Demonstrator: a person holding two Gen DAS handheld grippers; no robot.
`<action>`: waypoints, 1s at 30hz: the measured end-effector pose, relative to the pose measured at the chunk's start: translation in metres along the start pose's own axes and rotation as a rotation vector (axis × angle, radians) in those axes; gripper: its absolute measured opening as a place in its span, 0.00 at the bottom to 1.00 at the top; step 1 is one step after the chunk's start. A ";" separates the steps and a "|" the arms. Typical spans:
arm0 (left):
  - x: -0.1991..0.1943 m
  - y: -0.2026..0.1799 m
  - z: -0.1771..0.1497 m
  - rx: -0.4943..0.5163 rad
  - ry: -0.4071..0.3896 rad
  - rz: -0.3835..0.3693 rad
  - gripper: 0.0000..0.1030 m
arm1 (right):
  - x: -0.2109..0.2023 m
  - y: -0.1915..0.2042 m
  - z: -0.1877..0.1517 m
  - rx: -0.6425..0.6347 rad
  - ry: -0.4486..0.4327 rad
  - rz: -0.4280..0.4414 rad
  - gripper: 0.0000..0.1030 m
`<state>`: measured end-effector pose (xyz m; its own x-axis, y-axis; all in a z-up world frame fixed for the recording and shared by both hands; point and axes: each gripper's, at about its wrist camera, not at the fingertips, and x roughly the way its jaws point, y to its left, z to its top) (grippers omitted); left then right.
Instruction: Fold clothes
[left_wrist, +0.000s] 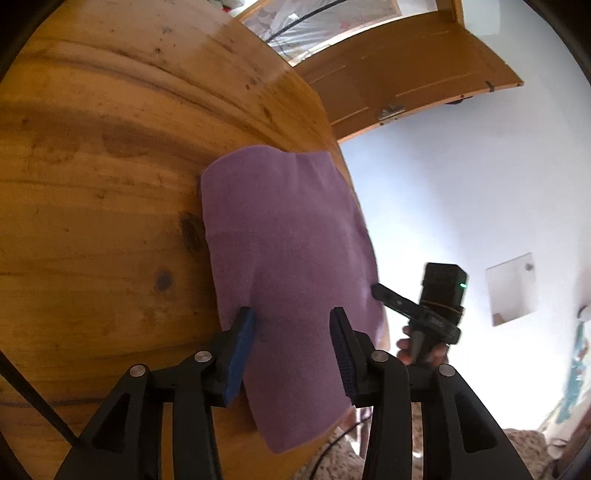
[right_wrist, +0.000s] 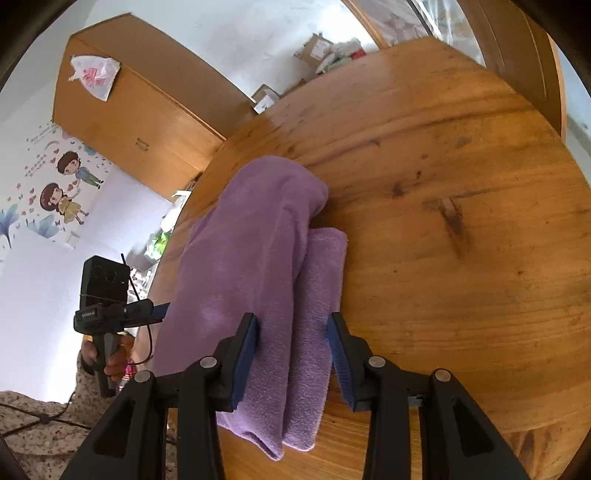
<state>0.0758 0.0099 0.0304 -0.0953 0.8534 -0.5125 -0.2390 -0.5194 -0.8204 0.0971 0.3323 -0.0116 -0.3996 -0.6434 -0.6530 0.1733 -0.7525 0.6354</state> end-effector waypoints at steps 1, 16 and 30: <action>0.000 0.001 0.000 -0.007 0.003 -0.008 0.43 | 0.001 -0.002 0.001 0.010 0.004 0.010 0.43; 0.001 0.016 0.002 -0.072 0.086 -0.132 0.51 | 0.009 -0.021 0.013 0.028 0.094 0.081 0.45; -0.026 0.044 -0.017 -0.182 0.122 -0.216 0.51 | 0.013 -0.045 0.025 0.117 0.163 0.170 0.45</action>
<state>0.0839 -0.0358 0.0030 0.0586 0.9390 -0.3390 -0.0631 -0.3354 -0.9399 0.0619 0.3613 -0.0383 -0.2215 -0.7802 -0.5850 0.1163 -0.6167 0.7785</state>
